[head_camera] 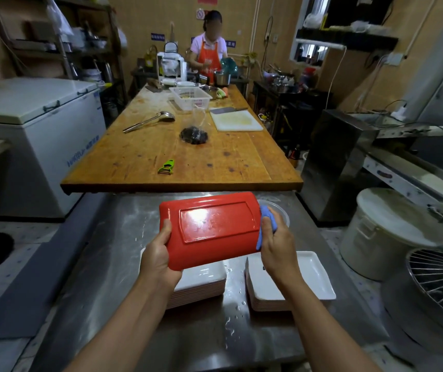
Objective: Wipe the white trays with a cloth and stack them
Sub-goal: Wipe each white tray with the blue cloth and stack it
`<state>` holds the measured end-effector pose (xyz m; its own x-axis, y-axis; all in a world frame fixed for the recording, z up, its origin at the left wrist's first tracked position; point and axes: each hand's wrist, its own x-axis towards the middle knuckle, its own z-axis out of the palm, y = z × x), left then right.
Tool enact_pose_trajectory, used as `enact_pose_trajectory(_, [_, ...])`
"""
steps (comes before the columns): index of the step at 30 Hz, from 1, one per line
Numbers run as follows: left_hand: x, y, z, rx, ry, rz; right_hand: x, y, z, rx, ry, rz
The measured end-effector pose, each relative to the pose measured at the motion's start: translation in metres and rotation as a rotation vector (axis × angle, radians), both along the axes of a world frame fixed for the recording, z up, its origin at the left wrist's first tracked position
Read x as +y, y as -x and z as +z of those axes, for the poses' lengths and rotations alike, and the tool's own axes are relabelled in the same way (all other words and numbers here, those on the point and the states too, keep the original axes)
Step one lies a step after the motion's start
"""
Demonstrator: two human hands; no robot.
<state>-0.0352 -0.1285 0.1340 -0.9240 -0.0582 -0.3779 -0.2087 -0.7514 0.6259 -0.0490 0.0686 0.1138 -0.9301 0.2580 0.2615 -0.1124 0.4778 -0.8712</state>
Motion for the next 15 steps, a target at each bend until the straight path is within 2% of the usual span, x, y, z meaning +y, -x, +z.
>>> enact_pose_trajectory(5, [0.004, 0.008, 0.000, -0.006, -0.009, -0.033, 0.026, -0.007, -0.012, -0.093, 0.154, -0.124])
enact_pose_trajectory(7, [0.008, 0.011, -0.001, 0.045, 0.042, -0.053, 0.040, -0.008, -0.013, -0.132, 0.189, -0.202])
enact_pose_trajectory(9, [0.017, 0.013, 0.000, 0.158, 0.203, -0.089, 0.054, -0.009, -0.012, -0.150, 0.206, -0.263])
enact_pose_trajectory(15, [0.052, 0.007, 0.003, 0.597, 0.905, -0.248, 0.100, -0.014, -0.014, -0.135, 0.293, -0.412])
